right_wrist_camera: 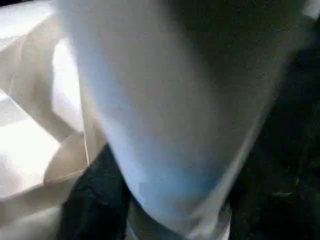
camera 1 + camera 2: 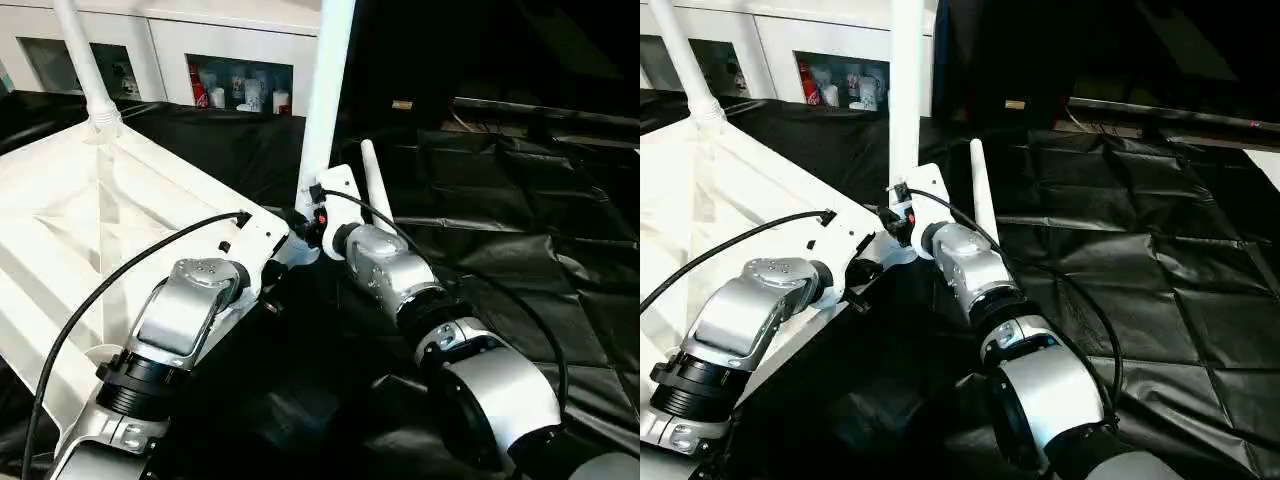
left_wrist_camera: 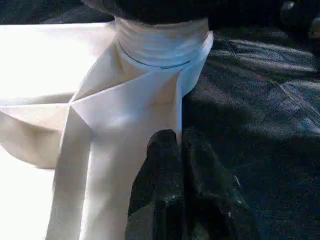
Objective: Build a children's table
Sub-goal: Insert table leg to table base
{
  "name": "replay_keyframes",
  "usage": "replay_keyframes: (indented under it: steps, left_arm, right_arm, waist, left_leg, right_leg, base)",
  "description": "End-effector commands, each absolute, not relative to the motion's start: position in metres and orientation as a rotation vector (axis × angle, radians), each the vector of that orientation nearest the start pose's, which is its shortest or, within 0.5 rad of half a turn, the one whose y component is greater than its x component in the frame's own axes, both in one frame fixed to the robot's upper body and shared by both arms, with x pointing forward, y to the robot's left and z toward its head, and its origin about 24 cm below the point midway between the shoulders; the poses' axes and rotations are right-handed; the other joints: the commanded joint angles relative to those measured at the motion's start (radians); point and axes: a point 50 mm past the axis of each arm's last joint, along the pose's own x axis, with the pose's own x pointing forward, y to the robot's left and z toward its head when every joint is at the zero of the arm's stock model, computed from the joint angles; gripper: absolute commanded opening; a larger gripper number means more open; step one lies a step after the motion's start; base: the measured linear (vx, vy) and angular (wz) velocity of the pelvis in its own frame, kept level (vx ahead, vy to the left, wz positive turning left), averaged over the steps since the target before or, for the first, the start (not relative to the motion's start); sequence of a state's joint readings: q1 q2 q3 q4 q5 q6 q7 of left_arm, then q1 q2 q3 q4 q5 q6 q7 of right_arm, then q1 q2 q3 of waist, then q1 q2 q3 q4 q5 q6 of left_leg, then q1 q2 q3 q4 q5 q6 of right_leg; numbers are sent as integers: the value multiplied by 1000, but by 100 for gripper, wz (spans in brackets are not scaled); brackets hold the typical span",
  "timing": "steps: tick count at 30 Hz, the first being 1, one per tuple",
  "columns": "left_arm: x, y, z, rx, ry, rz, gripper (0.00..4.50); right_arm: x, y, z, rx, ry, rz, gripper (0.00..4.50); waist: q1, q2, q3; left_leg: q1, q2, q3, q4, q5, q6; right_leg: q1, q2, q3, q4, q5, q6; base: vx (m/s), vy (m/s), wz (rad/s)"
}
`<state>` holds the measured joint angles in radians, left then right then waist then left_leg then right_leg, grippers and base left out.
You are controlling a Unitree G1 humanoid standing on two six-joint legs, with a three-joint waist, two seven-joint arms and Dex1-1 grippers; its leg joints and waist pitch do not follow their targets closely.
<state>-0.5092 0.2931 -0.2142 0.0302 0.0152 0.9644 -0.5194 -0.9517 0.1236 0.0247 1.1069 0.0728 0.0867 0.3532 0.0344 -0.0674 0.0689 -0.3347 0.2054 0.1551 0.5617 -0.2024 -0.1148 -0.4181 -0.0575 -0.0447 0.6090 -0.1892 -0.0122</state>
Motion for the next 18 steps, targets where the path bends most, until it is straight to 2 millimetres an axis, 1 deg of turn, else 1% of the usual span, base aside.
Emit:
replay_keyframes:
  steps: [1, 5, 8, 10, 12, 15, 16, 17, 18]
  left_arm:
    - [313, 118, 88, 306, 579, -614, 0]
    - [314, 119, 89, 308, 576, -618, 0]
    - [314, 121, 90, 310, 571, -623, 0]
    - [313, 122, 90, 313, 562, -638, 0]
    - [312, 122, 91, 314, 558, -648, 0]
    - [312, 124, 91, 321, 551, -663, 0]
    - [311, 125, 92, 325, 548, -676, 0]
    - [310, 126, 92, 330, 545, -688, 0]
    - [310, 126, 92, 330, 545, -688, 0]
  right_arm:
    - [341, -2, 27, 51, 554, 745, 297]
    - [342, -1, 31, 65, 538, 762, 326]
    - [345, 0, 36, 91, 512, 777, 355]
    - [347, 0, 41, 91, 485, 799, 360]
    - [348, 0, 44, 91, 470, 815, 388]
    - [349, -1, 48, 80, 446, 853, 409]
    - [351, -4, 51, 76, 433, 872, 420]
    - [353, -7, 54, 54, 422, 874, 442]
    - [353, -7, 54, 54, 422, 874, 442]
  waist:
    - [5, 20, -36]
    - [5, 21, -33]
    - [5, 22, -34]
    - [3, 21, -34]
    - [4, 22, -35]
    - [3, 22, -37]
    - [3, 23, -37]
    - [4, 23, -38]
    - [4, 23, -38]
  left_leg:
    - [-16, 16, 2, -78, -271, -2]
    - [-17, 16, 3, -78, -262, 2]
    - [-16, 16, 2, -78, -266, 2]
    - [-17, 16, 3, -78, -260, 3]
    - [-18, 16, 3, -78, -251, 5]
    - [-19, 16, 4, -77, -236, 10]
    - [-18, 17, 5, -76, -227, 13]
    - [-17, 17, 5, -75, -219, 16]
    - [-17, 17, 6, -75, -212, 17]
  right_leg:
    - [41, -65, 44, -83, -318, -164]
    - [42, -66, 45, -84, -314, -170]
    - [42, -66, 45, -84, -319, -170]
    - [43, -67, 45, -83, -307, -175]
    - [44, -67, 45, -83, -306, -178]
    - [47, -67, 45, -81, -282, -188]
    - [47, -67, 45, -80, -271, -193]
    - [48, -67, 45, -79, -261, -197]
    - [48, -67, 45, -79, -254, -200]
  base:
    - [0, 0, 0]
    - [0, 0, 0]
    - [0, 0, 0]
    - [0, 0, 0]
    - [0, 0, 0]
    - [0, 0, 0]
    - [0, 0, 0]
    - [0, 0, 0]
    - [0, 0, 0]
